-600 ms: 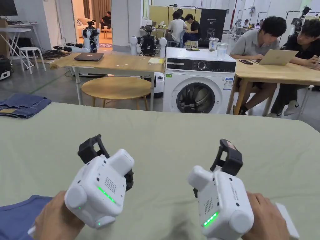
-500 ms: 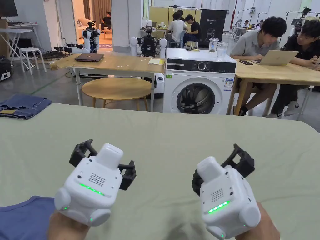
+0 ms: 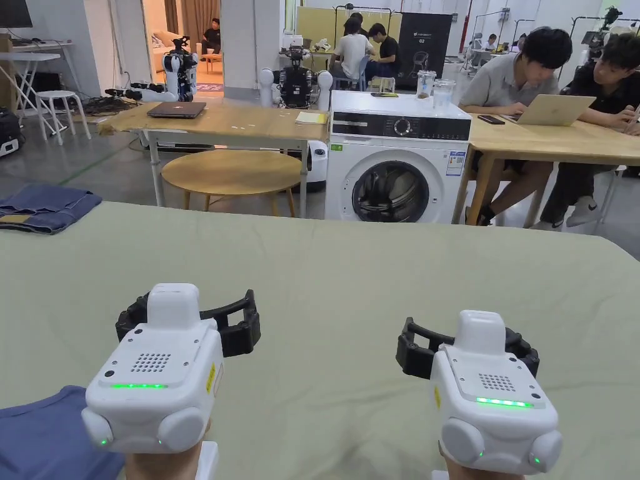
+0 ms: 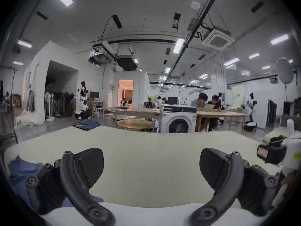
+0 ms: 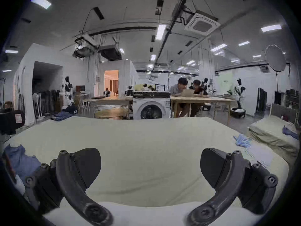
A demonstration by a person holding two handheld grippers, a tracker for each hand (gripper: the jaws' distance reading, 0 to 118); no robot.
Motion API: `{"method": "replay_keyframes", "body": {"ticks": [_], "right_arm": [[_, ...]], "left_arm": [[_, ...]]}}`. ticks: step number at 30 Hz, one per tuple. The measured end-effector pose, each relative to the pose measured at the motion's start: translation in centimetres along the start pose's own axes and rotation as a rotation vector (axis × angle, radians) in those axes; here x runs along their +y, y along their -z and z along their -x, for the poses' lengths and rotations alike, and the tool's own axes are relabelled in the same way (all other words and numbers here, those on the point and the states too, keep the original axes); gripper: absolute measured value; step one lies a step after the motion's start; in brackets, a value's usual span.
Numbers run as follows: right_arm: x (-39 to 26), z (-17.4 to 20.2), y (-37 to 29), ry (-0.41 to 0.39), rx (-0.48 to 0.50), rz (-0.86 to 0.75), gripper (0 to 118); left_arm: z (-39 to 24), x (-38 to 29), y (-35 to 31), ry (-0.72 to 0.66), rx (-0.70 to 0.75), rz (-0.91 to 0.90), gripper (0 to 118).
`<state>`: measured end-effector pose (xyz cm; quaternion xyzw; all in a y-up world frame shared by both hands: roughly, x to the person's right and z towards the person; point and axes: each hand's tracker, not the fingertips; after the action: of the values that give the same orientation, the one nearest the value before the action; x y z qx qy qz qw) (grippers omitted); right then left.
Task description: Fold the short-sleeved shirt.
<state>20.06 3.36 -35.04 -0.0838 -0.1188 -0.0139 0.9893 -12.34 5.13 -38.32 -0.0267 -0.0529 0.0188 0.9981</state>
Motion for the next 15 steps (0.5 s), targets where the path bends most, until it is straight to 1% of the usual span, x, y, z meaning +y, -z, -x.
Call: {"method": "replay_keyframes", "body": {"ticks": [2,3,4,5,6,7,8,9,11,12,15], "right_arm": [[0.0,0.4,-0.4,-0.003,-0.007,-0.006,118],[-0.1,0.3,-0.6,0.003,-0.006,-0.019,112],[-0.1,0.4,-0.9,-0.003,-0.009,-0.036,100],[-0.1,0.7,-1.1,-0.011,-0.012,-0.042,82],[-0.1,0.9,-1.3,-0.028,-0.02,-0.06,43],[0.0,1.0,-1.3,-0.042,-0.035,-0.061,14],[0.0,1.0,-1.3,-0.037,-0.042,-0.063,3],[0.1,1.2,-1.3,-0.034,-0.061,-0.068,2],[0.2,1.2,-1.5,-0.024,-0.063,-0.079,0],[0.2,1.2,-1.5,-0.024,-0.057,-0.079,0],[0.2,1.6,-1.6,-0.064,-0.046,-0.087,0]], "left_arm": [[0.0,-0.1,-0.2,0.002,-0.001,-0.014,116],[-0.1,0.0,-0.4,0.008,-0.001,-0.013,116],[-0.3,0.0,-0.5,0.018,0.009,-0.016,114],[-0.3,0.0,-0.6,0.024,0.009,-0.022,106],[-0.4,0.1,-0.7,0.031,0.012,-0.028,83],[-0.5,0.2,-0.9,0.043,0.02,-0.033,57],[-0.6,0.3,-0.8,0.058,0.023,-0.029,28],[-0.8,0.4,-0.7,0.082,0.039,-0.019,5],[-1.1,0.2,-0.6,0.131,0.061,-0.005,0],[-1.2,0.1,-0.6,0.126,0.055,-0.019,0],[-1.3,-0.1,-0.9,0.132,0.042,-0.022,0]]}}
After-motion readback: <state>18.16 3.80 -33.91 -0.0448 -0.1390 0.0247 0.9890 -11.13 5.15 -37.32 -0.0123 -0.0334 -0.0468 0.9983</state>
